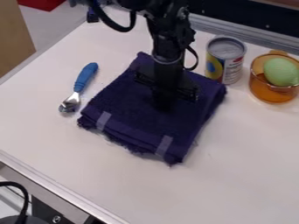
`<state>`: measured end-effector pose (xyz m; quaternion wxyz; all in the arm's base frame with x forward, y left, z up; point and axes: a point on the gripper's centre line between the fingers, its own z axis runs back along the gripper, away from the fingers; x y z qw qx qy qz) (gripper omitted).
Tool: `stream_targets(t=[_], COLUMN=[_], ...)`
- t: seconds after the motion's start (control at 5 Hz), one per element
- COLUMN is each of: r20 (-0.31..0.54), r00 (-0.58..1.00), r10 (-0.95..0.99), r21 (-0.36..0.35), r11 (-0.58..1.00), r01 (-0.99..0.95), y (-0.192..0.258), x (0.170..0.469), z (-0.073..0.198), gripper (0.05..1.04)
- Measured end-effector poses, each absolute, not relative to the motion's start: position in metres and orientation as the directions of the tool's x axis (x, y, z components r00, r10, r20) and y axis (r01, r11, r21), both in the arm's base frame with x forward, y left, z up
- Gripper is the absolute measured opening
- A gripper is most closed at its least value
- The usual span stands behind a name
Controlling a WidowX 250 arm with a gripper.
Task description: Move the blue towel to the bottom left corner of the table
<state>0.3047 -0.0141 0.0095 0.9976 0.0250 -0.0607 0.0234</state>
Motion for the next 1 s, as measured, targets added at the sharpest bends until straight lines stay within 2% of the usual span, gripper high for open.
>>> stream_targets(t=[0.4,0.6,0.8,1.0], r20=[0.115,0.071,0.062,0.092], r00=[0.992,0.997,0.998,0.993], r10=[0.051,0.020,0.024,0.073], r21=[0.015,-0.004,-0.008,-0.001], r11=[0.998,1.000,1.000,0.997], r01=[-0.053,-0.020,-0.024,-0.074], y=[-0.058,-0.094,-0.104,-0.117], x=[0.292,0.270,0.265,0.263], z=[0.011,0.014,0.014,0.015], gripper=[0.052,0.052,0.052,0.052])
